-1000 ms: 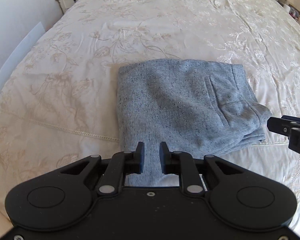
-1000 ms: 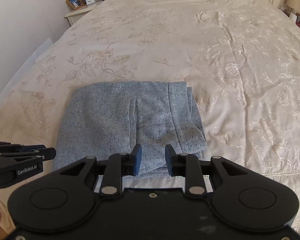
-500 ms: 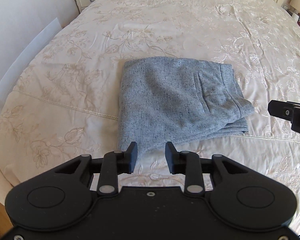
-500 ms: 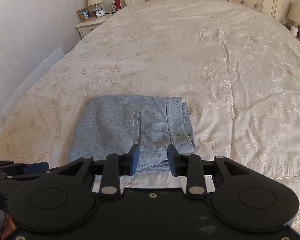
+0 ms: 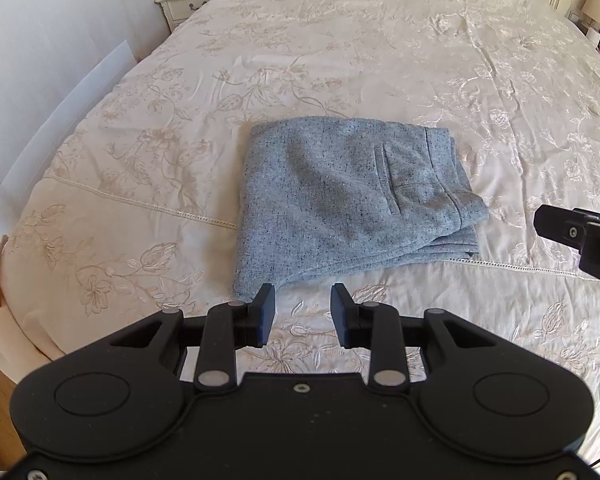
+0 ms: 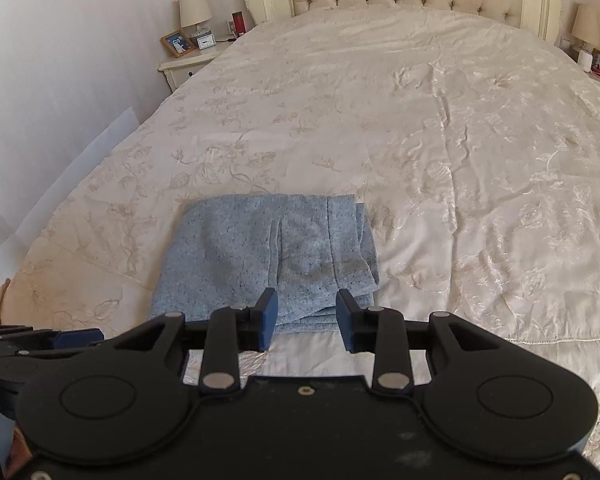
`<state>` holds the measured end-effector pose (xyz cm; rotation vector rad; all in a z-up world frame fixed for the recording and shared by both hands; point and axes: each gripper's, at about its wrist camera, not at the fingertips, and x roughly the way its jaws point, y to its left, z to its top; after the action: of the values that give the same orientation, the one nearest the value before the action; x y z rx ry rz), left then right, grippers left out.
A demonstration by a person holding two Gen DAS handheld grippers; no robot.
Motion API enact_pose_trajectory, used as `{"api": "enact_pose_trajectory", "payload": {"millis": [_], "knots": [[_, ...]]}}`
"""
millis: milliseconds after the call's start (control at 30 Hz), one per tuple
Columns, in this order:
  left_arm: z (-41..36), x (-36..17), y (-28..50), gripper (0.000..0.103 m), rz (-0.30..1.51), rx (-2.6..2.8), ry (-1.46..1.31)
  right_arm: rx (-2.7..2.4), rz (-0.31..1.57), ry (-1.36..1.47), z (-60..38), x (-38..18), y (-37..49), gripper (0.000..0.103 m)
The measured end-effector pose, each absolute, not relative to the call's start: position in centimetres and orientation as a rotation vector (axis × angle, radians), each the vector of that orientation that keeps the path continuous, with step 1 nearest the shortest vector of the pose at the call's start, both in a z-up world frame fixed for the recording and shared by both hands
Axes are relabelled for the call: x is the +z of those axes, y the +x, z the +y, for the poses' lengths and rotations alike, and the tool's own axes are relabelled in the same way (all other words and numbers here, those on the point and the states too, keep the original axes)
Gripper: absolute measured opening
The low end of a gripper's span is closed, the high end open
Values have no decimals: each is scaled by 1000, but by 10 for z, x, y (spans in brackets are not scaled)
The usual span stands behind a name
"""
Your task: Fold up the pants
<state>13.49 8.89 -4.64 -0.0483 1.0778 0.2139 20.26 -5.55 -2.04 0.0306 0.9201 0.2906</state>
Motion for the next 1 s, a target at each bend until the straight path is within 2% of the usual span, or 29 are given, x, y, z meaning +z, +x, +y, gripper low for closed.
{"api": "enact_pose_trajectory", "payload": {"millis": [1000], "knots": [[98, -39, 127, 41, 1049, 259, -61, 316, 888, -19, -41, -9, 190, 35]]}}
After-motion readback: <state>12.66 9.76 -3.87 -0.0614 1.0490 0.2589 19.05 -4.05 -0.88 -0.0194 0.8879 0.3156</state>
